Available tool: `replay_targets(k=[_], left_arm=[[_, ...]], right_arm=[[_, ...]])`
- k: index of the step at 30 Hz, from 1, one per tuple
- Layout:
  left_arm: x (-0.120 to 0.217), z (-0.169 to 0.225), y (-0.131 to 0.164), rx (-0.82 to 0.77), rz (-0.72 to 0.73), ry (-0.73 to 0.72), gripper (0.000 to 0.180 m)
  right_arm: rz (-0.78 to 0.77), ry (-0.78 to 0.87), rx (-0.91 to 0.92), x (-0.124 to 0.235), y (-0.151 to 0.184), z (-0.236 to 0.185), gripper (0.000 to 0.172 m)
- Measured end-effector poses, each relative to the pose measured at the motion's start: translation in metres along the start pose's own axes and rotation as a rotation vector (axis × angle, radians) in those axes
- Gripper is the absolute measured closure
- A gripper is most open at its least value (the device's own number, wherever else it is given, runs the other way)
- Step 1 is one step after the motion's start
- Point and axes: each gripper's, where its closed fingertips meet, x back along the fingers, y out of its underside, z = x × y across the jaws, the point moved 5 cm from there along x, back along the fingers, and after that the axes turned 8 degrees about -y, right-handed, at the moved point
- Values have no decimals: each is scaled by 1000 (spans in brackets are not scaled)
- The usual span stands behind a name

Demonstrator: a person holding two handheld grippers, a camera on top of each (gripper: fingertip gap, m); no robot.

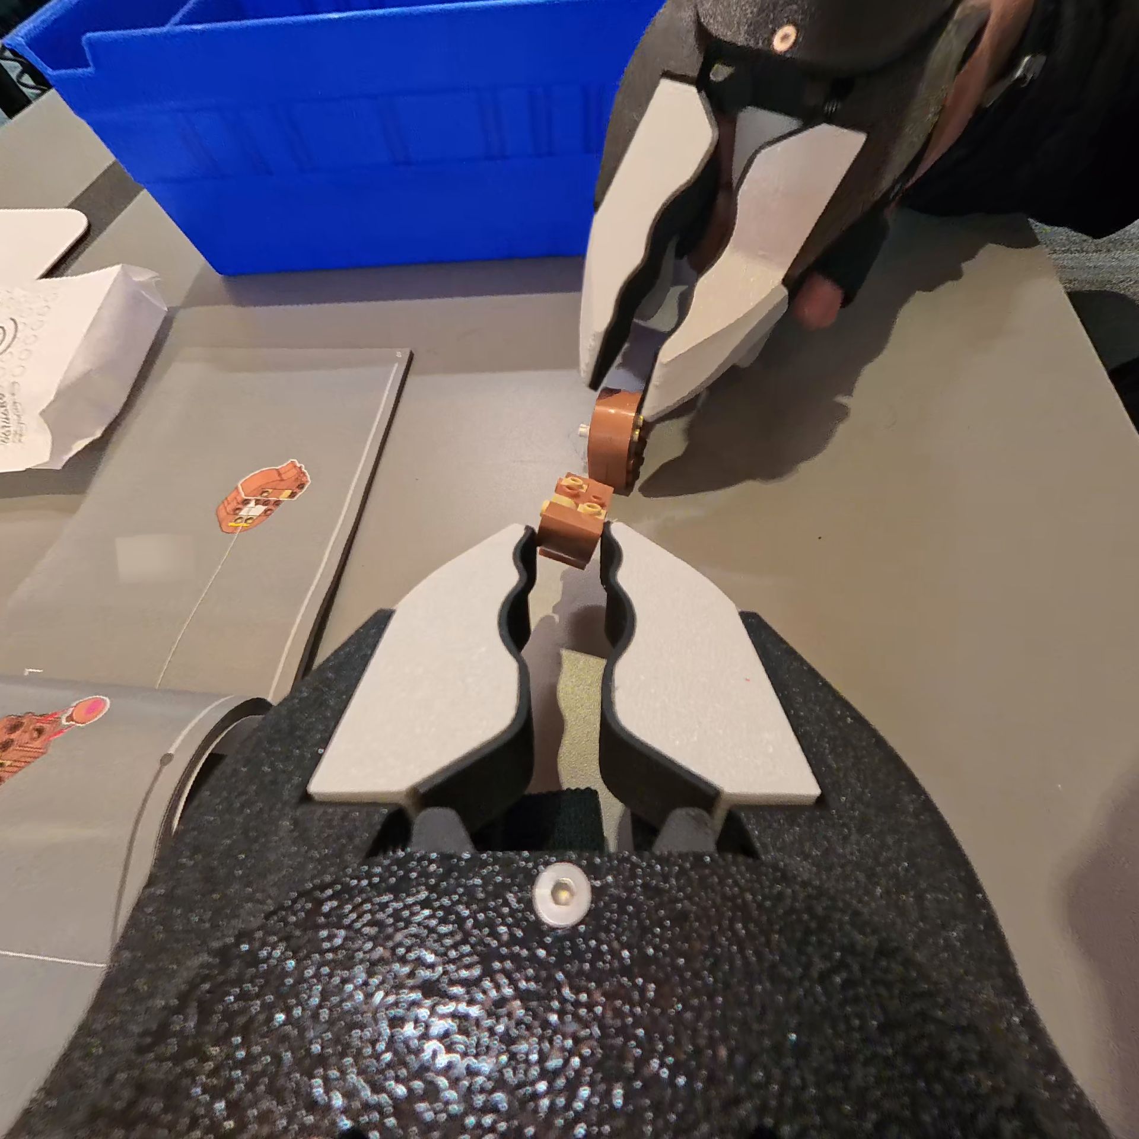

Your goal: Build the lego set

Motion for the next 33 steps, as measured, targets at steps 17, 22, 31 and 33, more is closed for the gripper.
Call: replay_targets(k=[17,22,31,33], left_arm=[[-2,4,8,7,-106,16,161],[-4,10,7,23,-107,50,161],[-4,10,4,152,-101,80,161],[-4,9,6,169,-110,78,161]], right_arm=[[314,-152,-187,-1,-25,-2,154],[360,-177,-150,-5,-30,-9,154],[319,-179,-172,-11,-27,-9,155],[307,-179,-175,-12,-26,-9,155]])
